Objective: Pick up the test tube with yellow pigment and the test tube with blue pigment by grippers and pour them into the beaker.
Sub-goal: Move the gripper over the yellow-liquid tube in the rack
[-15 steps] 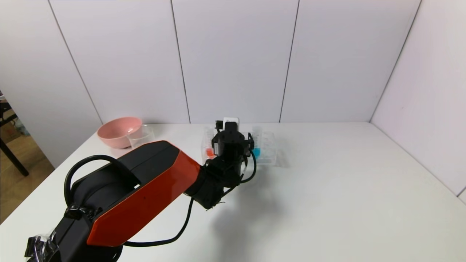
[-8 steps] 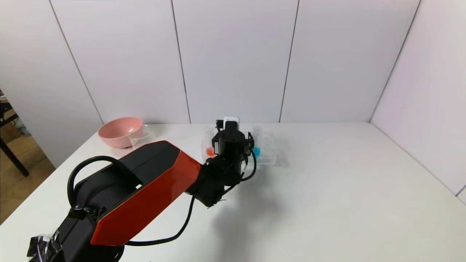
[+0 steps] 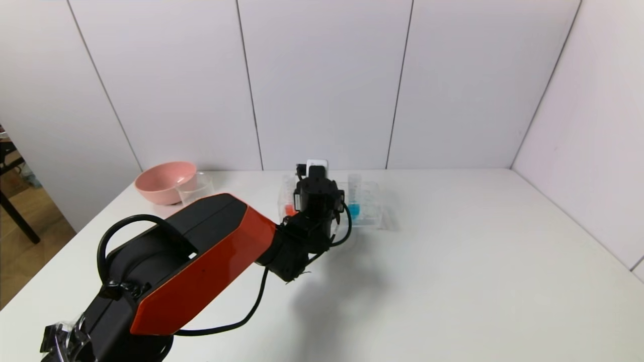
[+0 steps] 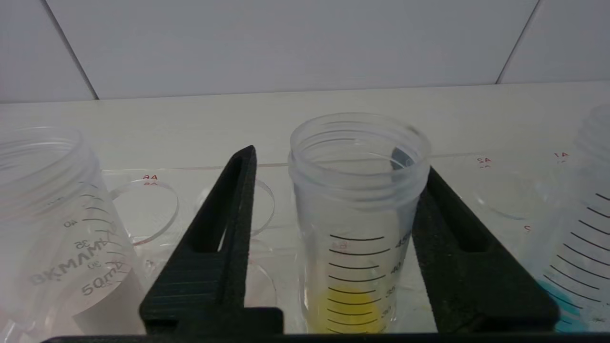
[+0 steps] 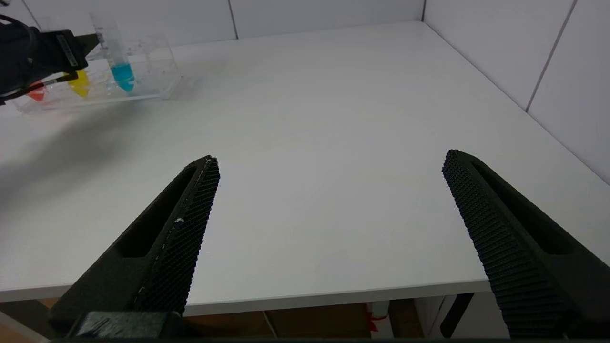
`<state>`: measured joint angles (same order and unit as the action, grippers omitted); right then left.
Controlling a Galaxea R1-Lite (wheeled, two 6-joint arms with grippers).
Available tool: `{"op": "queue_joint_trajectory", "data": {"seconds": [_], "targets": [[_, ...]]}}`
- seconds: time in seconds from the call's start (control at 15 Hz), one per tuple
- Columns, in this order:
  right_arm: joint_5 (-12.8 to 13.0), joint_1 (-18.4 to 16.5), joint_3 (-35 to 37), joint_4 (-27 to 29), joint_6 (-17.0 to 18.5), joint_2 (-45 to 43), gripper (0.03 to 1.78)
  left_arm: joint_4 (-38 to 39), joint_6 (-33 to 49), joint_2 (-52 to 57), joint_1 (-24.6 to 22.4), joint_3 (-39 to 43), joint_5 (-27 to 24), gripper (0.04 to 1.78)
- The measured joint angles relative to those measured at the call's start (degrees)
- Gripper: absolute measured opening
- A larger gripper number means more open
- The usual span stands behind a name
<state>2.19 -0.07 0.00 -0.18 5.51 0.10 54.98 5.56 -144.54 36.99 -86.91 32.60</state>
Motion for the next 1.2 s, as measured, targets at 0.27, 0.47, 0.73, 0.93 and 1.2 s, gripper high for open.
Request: {"op": "queue_joint_trajectory", "data": {"seconds": [0.27, 0.47, 0.73, 0.93, 1.2], "targets": [[0.0, 0.0, 0.0, 0.0, 0.0, 0.0, 1.71, 0.0, 0.0, -0.1, 0.1, 0.0, 0.0, 0.53], [0.0, 0.0, 0.0, 0.0, 0.0, 0.0, 1.71, 0.0, 0.0, -0.1, 0.1, 0.0, 0.0, 0.54], [0.0, 0.0, 0.0, 0.0, 0.0, 0.0, 1.71, -0.1, 0.0, -0.2, 0.1, 0.0, 0.0, 0.54], [0.0, 0.0, 0.0, 0.0, 0.0, 0.0, 1.71, -0.2, 0.0, 0.0, 0.1, 0.2, 0.1, 0.54], [0.0, 0.0, 0.0, 0.0, 0.0, 0.0, 1.71, -2.4, -0.4, 1.5, 0.1, 0.6, -0.1, 0.54]]}}
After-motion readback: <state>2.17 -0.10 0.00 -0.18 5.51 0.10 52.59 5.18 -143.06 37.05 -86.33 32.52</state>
